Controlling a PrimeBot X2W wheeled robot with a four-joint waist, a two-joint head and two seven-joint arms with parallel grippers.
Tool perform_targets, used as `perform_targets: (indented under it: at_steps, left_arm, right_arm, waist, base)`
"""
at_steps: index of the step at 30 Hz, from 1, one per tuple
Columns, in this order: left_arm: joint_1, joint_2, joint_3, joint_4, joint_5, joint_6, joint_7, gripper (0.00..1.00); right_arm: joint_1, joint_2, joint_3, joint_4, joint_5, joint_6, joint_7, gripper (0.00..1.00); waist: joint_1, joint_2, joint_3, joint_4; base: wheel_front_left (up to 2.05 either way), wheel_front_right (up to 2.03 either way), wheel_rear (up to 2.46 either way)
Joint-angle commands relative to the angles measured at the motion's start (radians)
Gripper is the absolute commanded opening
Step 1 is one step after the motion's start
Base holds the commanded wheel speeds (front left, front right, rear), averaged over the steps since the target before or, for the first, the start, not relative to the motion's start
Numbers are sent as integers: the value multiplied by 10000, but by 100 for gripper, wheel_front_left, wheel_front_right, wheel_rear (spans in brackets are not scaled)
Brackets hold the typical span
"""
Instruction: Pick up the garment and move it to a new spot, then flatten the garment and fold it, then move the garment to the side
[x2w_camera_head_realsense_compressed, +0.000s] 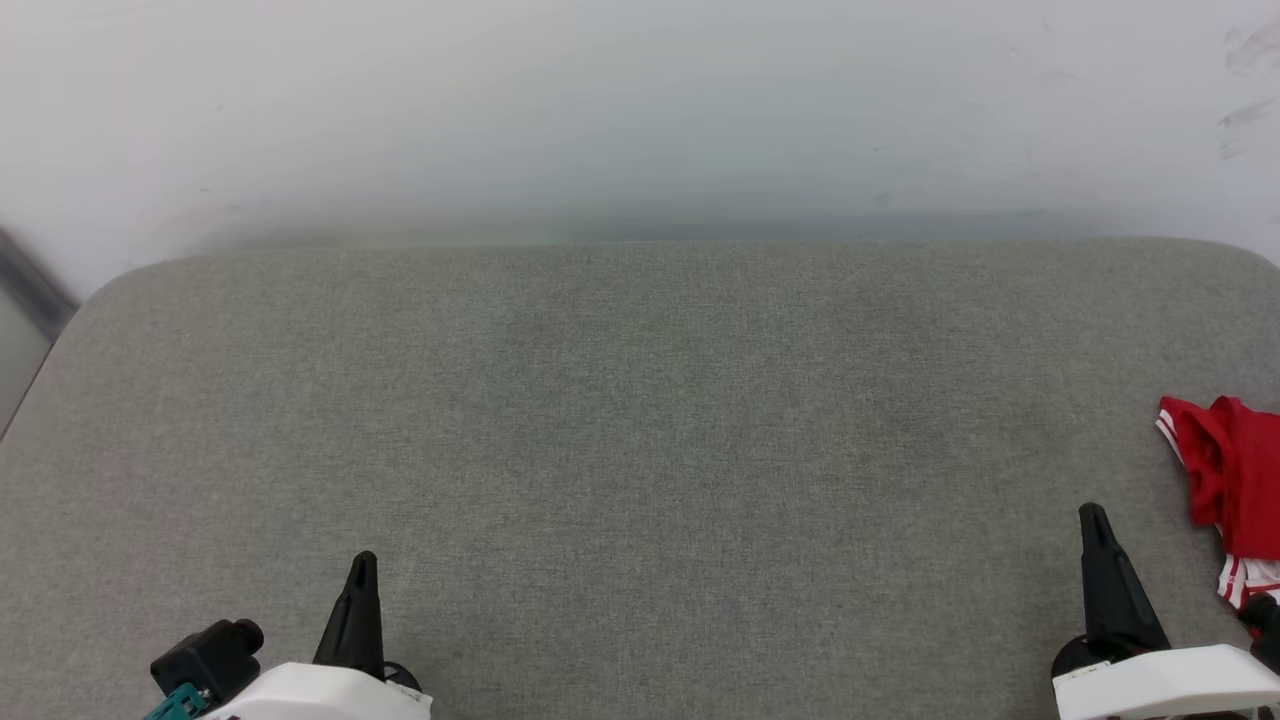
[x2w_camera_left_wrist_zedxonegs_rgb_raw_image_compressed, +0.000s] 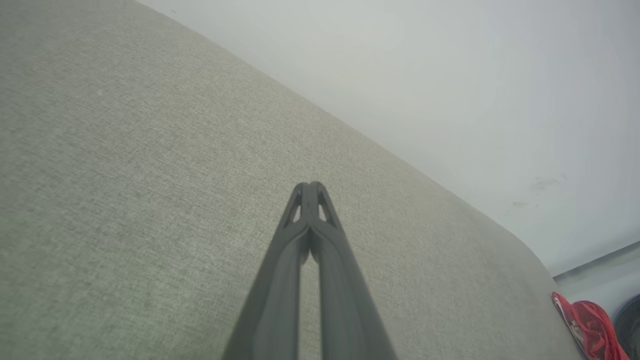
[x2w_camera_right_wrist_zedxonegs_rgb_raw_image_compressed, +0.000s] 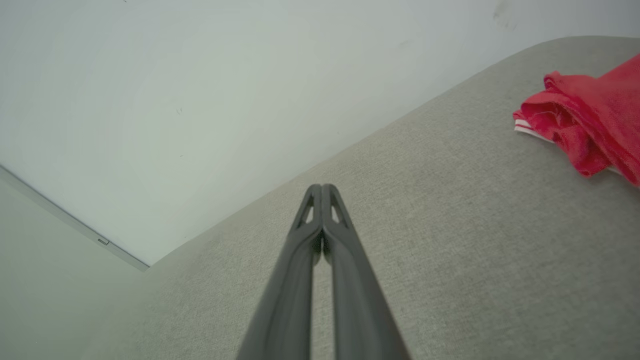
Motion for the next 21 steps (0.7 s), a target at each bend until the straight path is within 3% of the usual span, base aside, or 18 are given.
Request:
perform_targets:
  at_steps: [1, 21]
  left_arm:
    - [-262, 13, 86, -89, -292, -71, 49, 0]
    - [-680, 17, 349, 176, -3065, -302, 750, 0]
  right_arm:
    - [-259, -103, 10, -74, 300, -1, 62, 0]
    - [-696, -148, 18, 366, 3089, -1, 716, 0]
  waist:
    - [-1, 0, -1, -2]
    - [-1, 0, -19, -64]
  base:
    - [0, 0, 0]
    - [0, 0, 0]
